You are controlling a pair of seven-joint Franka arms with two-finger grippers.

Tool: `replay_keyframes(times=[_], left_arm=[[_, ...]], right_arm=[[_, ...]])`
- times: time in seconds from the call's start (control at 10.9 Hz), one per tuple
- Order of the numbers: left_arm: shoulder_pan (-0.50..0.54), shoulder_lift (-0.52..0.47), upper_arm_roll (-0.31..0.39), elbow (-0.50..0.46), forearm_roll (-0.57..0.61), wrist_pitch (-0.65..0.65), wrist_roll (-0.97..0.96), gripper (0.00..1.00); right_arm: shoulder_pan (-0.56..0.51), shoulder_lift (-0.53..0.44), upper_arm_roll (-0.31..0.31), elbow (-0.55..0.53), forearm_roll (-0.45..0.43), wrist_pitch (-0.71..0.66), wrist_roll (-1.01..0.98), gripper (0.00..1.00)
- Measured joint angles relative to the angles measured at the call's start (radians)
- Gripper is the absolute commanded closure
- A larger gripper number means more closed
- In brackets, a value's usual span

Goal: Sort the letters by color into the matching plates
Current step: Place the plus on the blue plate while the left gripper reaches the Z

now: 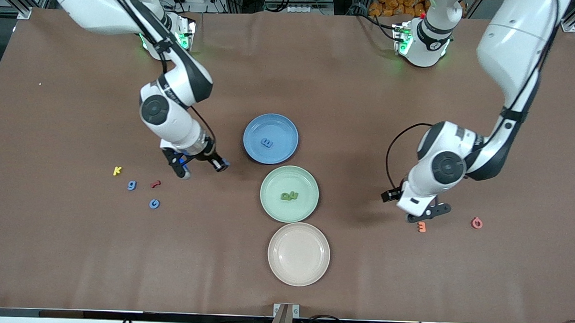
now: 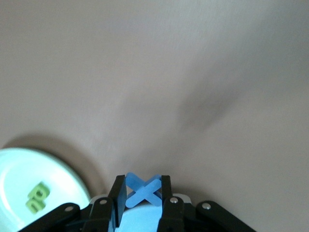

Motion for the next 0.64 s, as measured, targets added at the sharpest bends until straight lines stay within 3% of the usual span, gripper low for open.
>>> replay_keyframes(times=[0.18, 0.46, 0.64], left_arm=[[0.141, -0.039, -0.091, -0.095, 0.001, 0.016, 0.010, 0.00], [0.198, -0.056, -0.099, -0.201, 0.001, 0.133, -0.075, 0.00], [0.224, -0.060, -0.098, -0.264, 0.001, 0.228, -0.217, 0.00]], right_arm=[[0.087, 0.008, 0.001, 0.013, -0.001, 0.003, 0.097, 1.00], [0.205, 0.026, -0.002, 0.028, -0.001, 0.003, 0.199, 1.00], [0.250, 0.037, -0.002, 0.030, -0.001, 0.003, 0.225, 0.76]])
